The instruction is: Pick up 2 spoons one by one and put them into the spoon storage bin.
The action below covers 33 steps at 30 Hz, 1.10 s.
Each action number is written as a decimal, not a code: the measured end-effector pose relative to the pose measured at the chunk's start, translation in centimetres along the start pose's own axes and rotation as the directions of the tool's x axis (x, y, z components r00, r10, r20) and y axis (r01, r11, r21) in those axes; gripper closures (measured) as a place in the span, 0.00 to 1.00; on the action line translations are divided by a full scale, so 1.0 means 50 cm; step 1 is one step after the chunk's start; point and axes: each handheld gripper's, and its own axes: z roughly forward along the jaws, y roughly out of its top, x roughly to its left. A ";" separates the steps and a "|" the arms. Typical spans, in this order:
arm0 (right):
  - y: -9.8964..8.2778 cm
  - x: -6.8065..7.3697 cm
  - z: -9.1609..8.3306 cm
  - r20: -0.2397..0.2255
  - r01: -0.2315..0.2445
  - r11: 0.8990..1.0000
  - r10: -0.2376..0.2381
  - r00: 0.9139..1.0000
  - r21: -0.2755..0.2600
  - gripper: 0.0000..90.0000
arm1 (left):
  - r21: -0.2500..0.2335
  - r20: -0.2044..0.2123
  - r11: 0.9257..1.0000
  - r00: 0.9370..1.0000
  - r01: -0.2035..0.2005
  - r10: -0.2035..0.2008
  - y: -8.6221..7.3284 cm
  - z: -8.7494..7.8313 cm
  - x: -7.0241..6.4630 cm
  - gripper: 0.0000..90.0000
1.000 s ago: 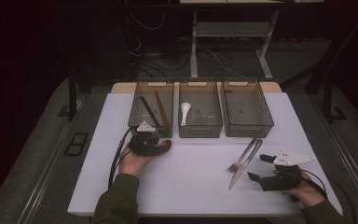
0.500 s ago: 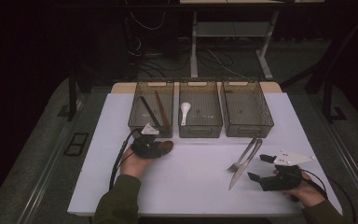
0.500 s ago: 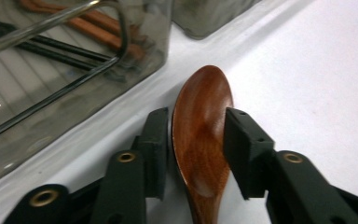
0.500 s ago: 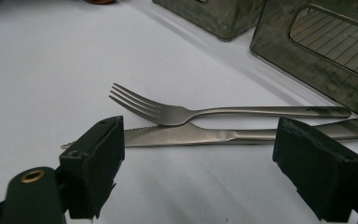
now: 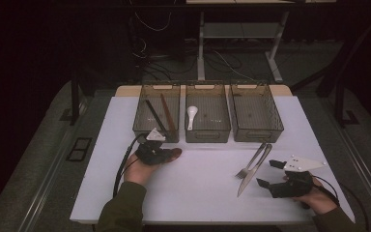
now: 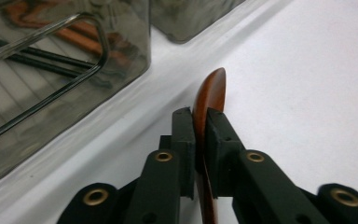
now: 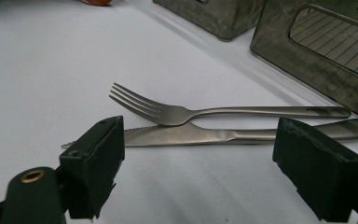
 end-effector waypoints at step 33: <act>0.013 0.021 0.032 -0.033 -0.070 0.998 0.070 0.997 0.005 0.12 | -0.062 0.062 0.998 0.998 0.022 -0.018 0.032 -0.034 -0.030 0.93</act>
